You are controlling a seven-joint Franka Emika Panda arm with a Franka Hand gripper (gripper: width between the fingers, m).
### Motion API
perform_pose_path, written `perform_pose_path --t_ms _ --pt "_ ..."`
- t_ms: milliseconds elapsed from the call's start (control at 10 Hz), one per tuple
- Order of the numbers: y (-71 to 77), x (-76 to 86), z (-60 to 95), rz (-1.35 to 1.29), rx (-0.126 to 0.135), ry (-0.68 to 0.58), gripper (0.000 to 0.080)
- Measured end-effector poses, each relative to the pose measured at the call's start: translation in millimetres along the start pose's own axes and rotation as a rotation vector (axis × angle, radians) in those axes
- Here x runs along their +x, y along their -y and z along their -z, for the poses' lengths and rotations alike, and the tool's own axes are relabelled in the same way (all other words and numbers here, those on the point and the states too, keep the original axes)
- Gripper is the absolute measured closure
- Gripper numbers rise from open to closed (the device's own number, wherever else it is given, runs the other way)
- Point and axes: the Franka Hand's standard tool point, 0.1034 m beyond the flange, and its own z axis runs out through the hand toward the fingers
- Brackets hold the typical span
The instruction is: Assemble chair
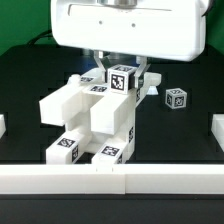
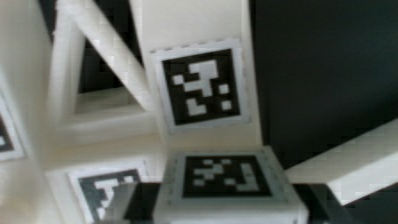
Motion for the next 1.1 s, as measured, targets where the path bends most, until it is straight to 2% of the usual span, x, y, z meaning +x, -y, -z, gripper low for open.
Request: perform_pose_path --t_ms 300,600,1100 --pt "0.5 -0.3 -0.3 -0.246 0.017 0.011 0.0530" --pt "2.6 -0.9 -0.6 -0.527 0.018 0.014 0.0528" --pt "4.2 -1.5 -0.7 -0.845 0.024 0.027 0.0528"
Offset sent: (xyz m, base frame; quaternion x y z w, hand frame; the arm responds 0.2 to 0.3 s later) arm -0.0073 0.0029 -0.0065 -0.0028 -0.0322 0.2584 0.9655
